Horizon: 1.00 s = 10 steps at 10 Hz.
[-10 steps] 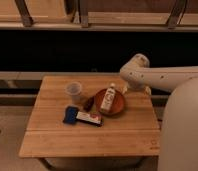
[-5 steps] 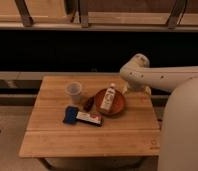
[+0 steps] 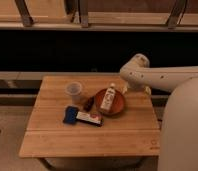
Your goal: Pick up the ceramic cup
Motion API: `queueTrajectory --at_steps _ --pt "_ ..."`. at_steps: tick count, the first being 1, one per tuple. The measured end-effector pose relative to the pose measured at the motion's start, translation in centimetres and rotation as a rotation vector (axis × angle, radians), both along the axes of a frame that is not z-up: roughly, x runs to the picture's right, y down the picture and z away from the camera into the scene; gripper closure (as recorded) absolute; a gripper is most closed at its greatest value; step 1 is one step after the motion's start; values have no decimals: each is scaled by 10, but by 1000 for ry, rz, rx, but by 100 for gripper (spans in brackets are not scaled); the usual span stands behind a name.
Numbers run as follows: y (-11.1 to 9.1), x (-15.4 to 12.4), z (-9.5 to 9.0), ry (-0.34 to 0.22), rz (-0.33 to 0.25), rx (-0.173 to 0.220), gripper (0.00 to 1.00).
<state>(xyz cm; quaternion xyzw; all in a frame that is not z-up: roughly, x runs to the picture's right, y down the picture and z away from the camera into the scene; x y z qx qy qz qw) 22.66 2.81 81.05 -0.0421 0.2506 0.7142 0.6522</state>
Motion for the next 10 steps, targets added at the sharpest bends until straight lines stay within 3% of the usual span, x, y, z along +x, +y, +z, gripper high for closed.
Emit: queueTrajectory --at_steps 2,4,5,8,10 --pt "-1 0 -1 -1 -3 4 20" --pt "-16 -28 -10 -84 -37 48 20" --pt "-24 -57 -21 -150 -89 76 20" --pt "-23 -105 -41 -257 -176 100 20" --pt "-22 -121 -45 -296 -230 109 20"
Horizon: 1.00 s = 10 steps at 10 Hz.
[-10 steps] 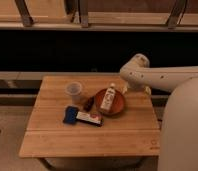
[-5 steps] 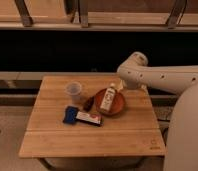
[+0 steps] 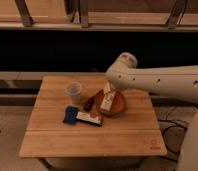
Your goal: Pick up the ceramic cup
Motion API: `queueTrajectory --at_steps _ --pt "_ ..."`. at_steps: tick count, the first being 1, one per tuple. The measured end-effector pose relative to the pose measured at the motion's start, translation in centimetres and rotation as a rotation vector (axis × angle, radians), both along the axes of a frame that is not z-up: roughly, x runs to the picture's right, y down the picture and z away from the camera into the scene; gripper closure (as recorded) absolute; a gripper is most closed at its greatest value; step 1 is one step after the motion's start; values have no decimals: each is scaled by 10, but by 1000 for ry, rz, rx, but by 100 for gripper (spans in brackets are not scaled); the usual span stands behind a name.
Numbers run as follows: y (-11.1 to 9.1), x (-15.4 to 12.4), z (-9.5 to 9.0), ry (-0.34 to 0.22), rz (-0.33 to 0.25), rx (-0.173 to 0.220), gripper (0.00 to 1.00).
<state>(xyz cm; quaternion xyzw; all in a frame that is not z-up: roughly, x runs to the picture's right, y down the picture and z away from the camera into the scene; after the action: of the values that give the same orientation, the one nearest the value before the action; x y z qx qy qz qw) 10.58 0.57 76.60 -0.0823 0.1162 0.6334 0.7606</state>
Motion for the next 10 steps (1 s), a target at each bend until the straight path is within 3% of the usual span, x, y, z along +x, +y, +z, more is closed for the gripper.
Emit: queueTrajectory --at_steps 5,7,10 --pt "-44 -46 38 -78 -168 42 20" --pt "-54 -79 53 -129 -220 21 20" --pt "-41 -126 66 -213 -283 -47 20"
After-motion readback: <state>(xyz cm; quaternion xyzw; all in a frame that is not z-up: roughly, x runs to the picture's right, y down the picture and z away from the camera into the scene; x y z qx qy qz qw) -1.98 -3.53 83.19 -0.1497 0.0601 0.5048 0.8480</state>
